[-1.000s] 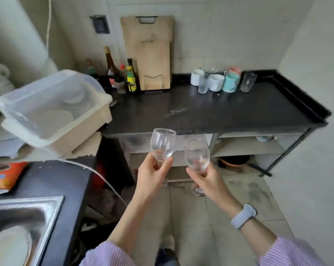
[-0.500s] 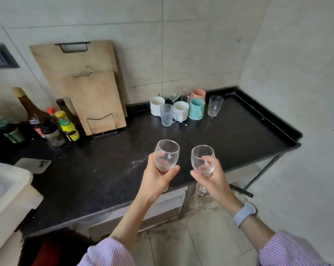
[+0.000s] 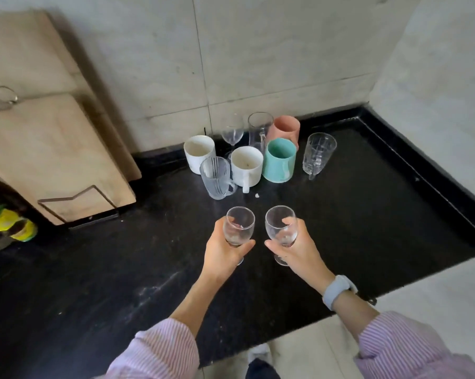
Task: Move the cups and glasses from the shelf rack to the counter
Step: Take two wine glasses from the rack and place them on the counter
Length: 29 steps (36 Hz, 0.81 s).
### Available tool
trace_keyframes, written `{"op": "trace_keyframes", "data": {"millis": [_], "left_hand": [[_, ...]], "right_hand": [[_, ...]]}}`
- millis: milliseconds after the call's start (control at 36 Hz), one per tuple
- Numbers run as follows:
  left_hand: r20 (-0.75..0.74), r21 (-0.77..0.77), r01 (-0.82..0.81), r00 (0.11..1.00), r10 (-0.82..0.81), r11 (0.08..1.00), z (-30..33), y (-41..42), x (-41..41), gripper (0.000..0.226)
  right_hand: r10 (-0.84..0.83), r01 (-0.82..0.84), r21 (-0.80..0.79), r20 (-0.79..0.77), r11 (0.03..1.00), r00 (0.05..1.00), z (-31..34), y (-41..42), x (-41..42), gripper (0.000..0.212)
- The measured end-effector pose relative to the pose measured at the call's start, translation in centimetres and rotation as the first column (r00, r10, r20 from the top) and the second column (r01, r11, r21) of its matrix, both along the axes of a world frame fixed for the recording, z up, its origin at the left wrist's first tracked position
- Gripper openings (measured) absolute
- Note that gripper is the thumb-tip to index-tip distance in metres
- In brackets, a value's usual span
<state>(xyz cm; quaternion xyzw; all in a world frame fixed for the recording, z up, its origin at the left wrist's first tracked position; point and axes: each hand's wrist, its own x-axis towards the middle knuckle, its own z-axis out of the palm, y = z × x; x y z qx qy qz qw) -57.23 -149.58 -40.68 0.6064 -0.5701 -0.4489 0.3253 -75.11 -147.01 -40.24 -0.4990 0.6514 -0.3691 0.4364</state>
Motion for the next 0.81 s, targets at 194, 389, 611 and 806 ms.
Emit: {"op": "trace_keyframes", "data": {"millis": [194,389,611,806], "left_hand": [[0.047,0.016,-0.097,0.994,0.096,0.995,-3.0,-6.4,-2.2,0.062],[0.009,0.017,-0.192,0.981,0.192,0.981,-4.1,-9.7,-3.6,0.061],[0.023,0.011,-0.297,0.955,0.296,0.955,-5.0,-10.1,-5.0,0.062],[-0.011,0.04,-0.359,0.933,0.36,0.932,-4.8,-10.2,-6.5,0.058]], "right_hand": [[0.02,-0.02,0.027,0.017,0.999,1.0,-3.5,-7.6,-1.7,0.057],[0.005,-0.006,0.01,0.031,1.0,1.0,-5.5,-12.0,-2.2,0.06],[0.011,-0.011,0.002,0.03,1.0,0.999,-6.1,-14.3,-2.3,0.062],[0.027,-0.027,0.003,0.056,1.0,0.998,-5.8,-14.9,-2.4,0.061]]}}
